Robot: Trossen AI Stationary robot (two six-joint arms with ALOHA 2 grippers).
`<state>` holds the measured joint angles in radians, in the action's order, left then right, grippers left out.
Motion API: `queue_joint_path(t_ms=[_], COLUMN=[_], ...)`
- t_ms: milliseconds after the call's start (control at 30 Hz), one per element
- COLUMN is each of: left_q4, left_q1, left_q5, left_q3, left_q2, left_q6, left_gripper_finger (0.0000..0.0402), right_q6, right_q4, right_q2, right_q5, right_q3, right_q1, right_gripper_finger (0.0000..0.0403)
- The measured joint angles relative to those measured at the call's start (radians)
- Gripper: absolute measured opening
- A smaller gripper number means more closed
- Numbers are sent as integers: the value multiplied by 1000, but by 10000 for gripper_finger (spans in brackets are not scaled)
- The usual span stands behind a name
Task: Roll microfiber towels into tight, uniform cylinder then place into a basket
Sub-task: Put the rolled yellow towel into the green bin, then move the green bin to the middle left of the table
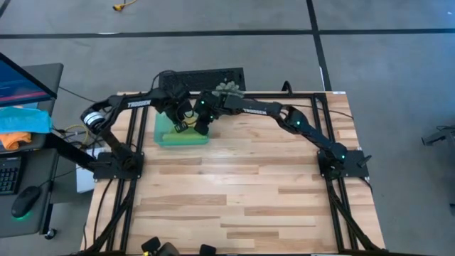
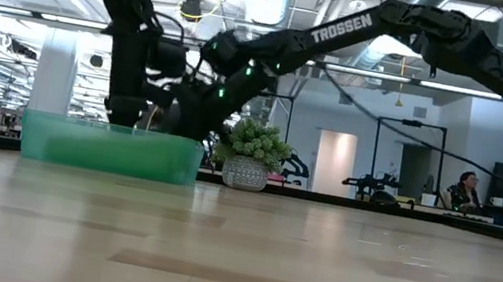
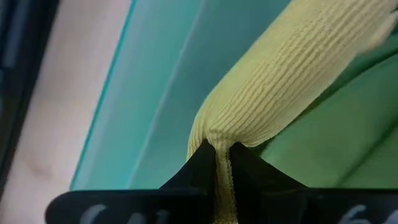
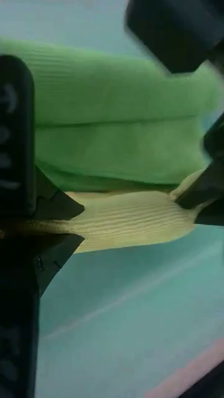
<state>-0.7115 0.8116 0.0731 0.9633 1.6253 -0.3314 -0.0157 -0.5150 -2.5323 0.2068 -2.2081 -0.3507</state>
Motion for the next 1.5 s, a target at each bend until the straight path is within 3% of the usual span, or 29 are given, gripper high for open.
queue_joint_path(t_ms=[433,667,833,967,1167,1500], left_q4=[51,32,25,18,19,-2], left_q1=[1,3,4,2,2,0], left_q5=[-1,26,76,115,51,31], left_q3=[-1,-4,-4,0,4,5], left_q2=[32,33,34,34,-6,-170], left_q6=[-27,-68,-67,-49,-49,-41], left_gripper_finger=[24,29,73,123,162,166], right_q6=[-15,-39,-40,-37,-45,-173], right_q4=[-31,-53,-51,-58,-73,-226], right_q2=[-10,-9,-9,-8,10,144], right_q5=[-32,-30,-22,-11,-2,-1], right_q3=[-8,-8,-8,-8,-8,-9], right_q1=[0,10,15,16,13,20], right_gripper_finger=[39,100,157,179,170,129])
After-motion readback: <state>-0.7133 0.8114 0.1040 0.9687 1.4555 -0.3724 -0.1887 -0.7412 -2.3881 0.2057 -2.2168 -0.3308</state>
